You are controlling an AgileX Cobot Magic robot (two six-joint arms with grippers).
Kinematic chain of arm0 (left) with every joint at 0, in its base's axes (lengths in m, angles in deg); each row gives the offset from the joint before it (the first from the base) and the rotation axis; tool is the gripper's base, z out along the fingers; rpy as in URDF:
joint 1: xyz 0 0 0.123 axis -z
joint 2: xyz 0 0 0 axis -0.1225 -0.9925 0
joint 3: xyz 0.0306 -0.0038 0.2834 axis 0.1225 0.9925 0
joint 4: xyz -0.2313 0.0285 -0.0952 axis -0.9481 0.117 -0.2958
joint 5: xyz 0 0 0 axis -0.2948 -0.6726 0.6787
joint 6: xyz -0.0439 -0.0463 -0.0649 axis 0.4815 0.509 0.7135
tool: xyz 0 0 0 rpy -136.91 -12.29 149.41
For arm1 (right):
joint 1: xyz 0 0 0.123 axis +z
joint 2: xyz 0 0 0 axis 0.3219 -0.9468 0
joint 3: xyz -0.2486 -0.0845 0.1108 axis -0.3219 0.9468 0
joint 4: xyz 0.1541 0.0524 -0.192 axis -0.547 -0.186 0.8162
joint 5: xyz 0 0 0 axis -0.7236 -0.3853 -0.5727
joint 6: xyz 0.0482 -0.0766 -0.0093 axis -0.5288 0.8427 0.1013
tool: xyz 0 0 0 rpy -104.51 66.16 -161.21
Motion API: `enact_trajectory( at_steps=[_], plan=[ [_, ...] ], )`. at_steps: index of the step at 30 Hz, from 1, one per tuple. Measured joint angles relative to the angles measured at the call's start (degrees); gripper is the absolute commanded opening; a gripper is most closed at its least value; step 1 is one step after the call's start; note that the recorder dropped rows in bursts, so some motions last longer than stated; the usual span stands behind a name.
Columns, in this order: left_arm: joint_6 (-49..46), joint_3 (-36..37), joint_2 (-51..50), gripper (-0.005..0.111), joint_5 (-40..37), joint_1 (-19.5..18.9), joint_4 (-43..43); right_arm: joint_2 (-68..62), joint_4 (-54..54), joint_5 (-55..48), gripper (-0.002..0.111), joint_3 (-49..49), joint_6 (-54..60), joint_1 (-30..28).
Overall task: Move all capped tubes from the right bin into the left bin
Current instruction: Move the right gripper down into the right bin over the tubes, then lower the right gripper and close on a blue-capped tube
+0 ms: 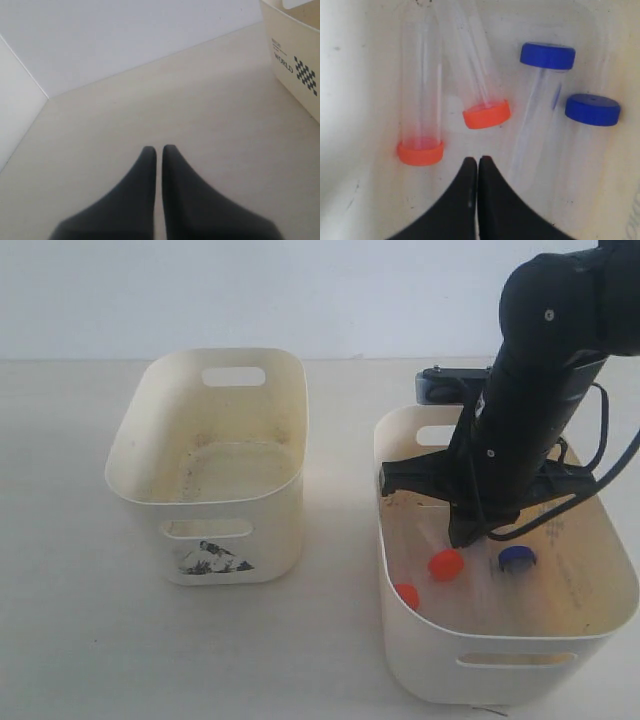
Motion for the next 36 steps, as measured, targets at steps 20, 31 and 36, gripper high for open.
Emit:
enact_trajectory(
  at_steps=[20, 31, 36],
  plan=[
    [0.00, 0.00, 0.00, 0.004, 0.00, 0.00, 0.00, -7.26, 1.28, 3.66, 0.000, 0.59, 0.00, 0.00],
    [0.00, 0.00, 0.00, 0.004, 0.00, 0.00, 0.00, -7.63, 3.88, 6.08, 0.067, 0.59, 0.00, -0.18],
    [0.00, 0.00, 0.00, 0.004, 0.00, 0.00, 0.00, -8.80, 5.31, 5.25, 0.067, 0.59, 0.12, -0.18]
  ],
)
